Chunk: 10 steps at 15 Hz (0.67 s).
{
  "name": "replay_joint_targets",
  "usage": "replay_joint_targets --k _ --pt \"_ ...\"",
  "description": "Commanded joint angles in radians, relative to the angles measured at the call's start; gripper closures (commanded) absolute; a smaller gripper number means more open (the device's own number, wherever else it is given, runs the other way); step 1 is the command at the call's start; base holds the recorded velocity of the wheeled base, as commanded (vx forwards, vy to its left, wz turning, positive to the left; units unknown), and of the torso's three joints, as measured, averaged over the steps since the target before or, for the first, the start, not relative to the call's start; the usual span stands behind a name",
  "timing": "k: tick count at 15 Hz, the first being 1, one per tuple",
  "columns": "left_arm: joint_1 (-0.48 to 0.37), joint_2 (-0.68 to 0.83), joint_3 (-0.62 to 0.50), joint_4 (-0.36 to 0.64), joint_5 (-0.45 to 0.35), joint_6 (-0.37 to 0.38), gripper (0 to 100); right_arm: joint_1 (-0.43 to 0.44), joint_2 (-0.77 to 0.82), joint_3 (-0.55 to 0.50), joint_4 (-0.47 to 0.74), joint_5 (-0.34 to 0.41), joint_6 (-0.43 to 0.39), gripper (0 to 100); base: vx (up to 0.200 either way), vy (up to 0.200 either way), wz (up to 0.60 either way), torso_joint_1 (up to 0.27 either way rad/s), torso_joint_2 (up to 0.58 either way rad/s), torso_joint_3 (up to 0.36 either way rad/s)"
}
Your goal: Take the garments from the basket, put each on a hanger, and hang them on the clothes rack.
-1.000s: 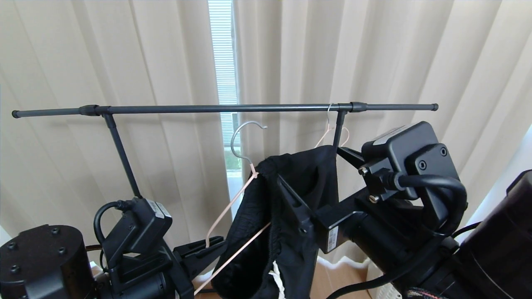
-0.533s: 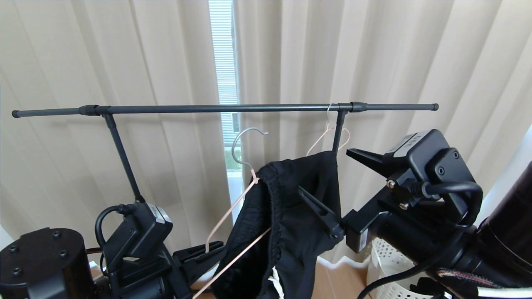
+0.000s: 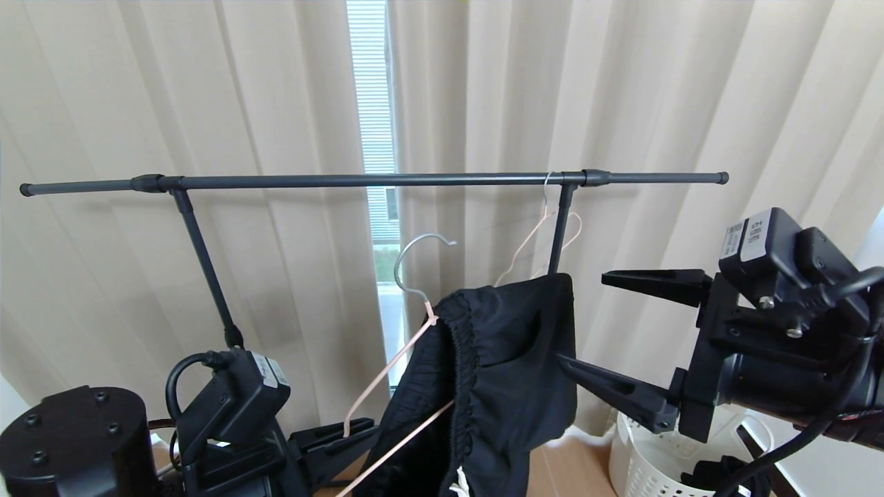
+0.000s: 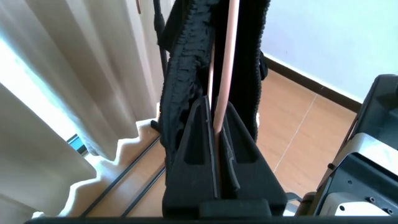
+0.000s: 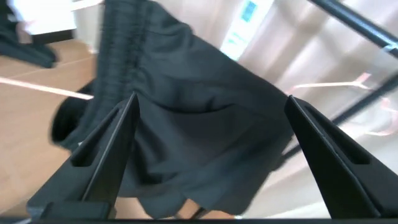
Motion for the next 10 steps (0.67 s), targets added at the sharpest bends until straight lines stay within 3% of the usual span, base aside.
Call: replay_joint_targets --k 1,2,3,4,6,10 --pt "-0.002 0.003 0.006 0.000 0.000 0.006 100 -0.112 0.013 -0.130 0.125 0.119 -0.065 0 0.000 0.000 0.00 0.000 0.00 0.000" --pt "-0.002 0.003 0.007 0.000 -0.002 0.011 100 -0.147 0.028 -0.184 0.188 0.165 -0.111 0 0.000 0.000 0.00 0.000 0.00 0.000" --pt "-0.005 0.008 0.018 0.000 -0.002 0.028 100 -0.219 0.070 -0.331 0.381 0.289 -0.212 0 0.000 0.000 0.00 0.000 0.00 0.000" --pt "-0.005 0.008 0.024 -0.002 -0.005 0.037 100 -0.239 0.105 -0.425 0.501 0.331 -0.262 0 0.000 0.000 0.00 0.000 0.00 0.000" --pt "-0.006 0.008 0.029 0.000 -0.040 0.051 100 -0.273 0.209 -0.639 0.783 0.345 -0.450 0 0.000 0.000 0.00 0.000 0.00 0.000" --pt "-0.006 0.003 0.058 -0.013 -0.071 0.098 100 -0.315 0.380 -0.819 1.044 0.363 -0.781 0 0.000 0.000 0.00 0.000 0.00 0.000"
